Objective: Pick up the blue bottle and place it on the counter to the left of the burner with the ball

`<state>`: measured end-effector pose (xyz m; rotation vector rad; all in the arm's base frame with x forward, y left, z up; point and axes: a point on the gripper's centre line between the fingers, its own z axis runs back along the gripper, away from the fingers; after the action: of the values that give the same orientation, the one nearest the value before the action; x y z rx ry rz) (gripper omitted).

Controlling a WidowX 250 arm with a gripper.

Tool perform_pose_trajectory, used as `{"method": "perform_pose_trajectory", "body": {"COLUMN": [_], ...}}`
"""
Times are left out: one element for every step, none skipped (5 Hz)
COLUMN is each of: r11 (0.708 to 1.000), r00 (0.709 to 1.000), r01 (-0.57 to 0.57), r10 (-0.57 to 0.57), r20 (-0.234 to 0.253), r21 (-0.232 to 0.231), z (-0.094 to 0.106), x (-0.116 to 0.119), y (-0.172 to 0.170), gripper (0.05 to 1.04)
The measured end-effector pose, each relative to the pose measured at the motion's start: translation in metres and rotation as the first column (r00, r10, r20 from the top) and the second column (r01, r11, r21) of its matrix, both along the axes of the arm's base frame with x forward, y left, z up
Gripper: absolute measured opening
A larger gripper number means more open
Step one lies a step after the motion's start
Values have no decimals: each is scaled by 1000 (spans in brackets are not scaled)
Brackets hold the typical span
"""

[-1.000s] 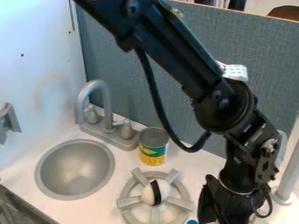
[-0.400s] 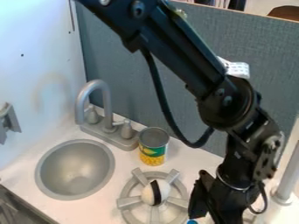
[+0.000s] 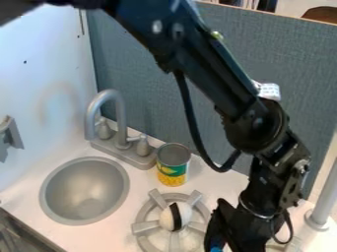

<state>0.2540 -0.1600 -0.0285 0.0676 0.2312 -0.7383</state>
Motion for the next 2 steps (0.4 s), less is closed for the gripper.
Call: {"method": "perform_pose_trajectory", "body": {"r11": [1000, 1000], "r00": [1000, 1000], "r01": [4, 10], "r10": [-4, -10], "r20": [3, 2], "r21": [-3, 4], "z": [1, 0], "x": [2, 3], "y": [-1, -1], "gripper": [836, 535]}}
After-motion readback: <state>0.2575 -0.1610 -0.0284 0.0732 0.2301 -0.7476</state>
